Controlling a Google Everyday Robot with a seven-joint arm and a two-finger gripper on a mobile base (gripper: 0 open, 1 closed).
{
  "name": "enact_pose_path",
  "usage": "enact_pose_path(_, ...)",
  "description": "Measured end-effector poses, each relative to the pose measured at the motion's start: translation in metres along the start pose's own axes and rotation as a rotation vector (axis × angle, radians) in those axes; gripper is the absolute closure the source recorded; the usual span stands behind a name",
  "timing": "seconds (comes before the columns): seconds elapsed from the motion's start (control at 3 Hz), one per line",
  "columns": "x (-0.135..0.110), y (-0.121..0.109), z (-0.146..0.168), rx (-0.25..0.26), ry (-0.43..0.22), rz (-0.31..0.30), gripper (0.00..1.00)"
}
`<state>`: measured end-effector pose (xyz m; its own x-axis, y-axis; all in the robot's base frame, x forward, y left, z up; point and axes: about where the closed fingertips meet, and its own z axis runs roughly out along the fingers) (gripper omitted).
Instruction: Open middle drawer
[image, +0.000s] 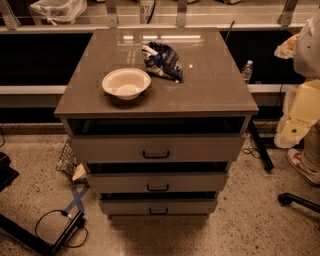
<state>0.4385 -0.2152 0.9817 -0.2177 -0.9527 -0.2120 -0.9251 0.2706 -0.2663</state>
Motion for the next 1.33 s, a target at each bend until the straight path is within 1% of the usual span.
enact_pose_path(0.33, 0.000, 0.000, 0.000, 0.004, -0.002, 0.000, 0.00)
enact_pose_path(0.67, 0.003, -0.003, 0.025, 0.053, -0.055, 0.014, 0.00)
enact_pose_path(1.0, 0.022, 0.013, 0.069, 0.073, -0.099, 0.032, 0.00)
enact_pose_path(1.33, 0.044, 0.038, 0.137, 0.095, -0.202, 0.016, 0.00)
